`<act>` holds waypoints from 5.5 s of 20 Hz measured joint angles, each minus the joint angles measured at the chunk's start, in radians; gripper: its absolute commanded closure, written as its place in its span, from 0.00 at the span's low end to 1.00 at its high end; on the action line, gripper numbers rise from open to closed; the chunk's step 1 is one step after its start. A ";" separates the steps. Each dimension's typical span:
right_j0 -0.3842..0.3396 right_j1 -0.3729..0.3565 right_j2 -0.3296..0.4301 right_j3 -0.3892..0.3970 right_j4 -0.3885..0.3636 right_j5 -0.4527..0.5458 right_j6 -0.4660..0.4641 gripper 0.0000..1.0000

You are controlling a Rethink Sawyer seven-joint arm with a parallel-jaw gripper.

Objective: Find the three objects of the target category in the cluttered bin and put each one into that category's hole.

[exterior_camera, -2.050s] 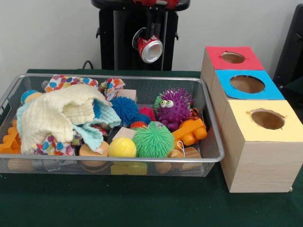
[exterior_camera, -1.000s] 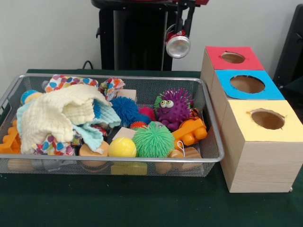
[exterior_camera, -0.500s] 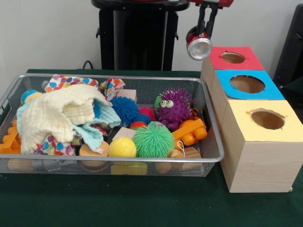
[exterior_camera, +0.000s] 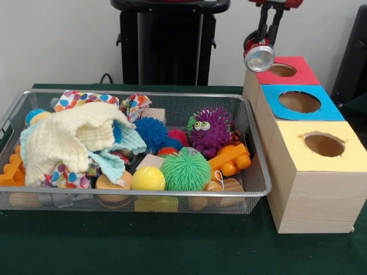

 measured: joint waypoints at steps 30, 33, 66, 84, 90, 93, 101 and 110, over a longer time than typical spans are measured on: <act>0.175 0.243 -0.171 -0.158 0.088 0.001 0.115 1.00; 0.195 0.260 -0.183 -0.172 0.097 0.001 0.115 1.00; 0.292 0.321 -0.279 -0.263 0.269 0.159 0.125 1.00; 0.322 0.369 -0.323 -0.361 0.327 0.226 0.205 1.00; 0.324 0.382 -0.323 -0.372 0.327 0.226 0.251 1.00; 0.326 0.389 -0.323 -0.375 0.327 0.226 0.259 1.00; 0.338 0.407 -0.324 -0.387 0.327 0.226 0.259 1.00; 0.375 0.439 -0.335 -0.418 0.327 0.226 0.259 1.00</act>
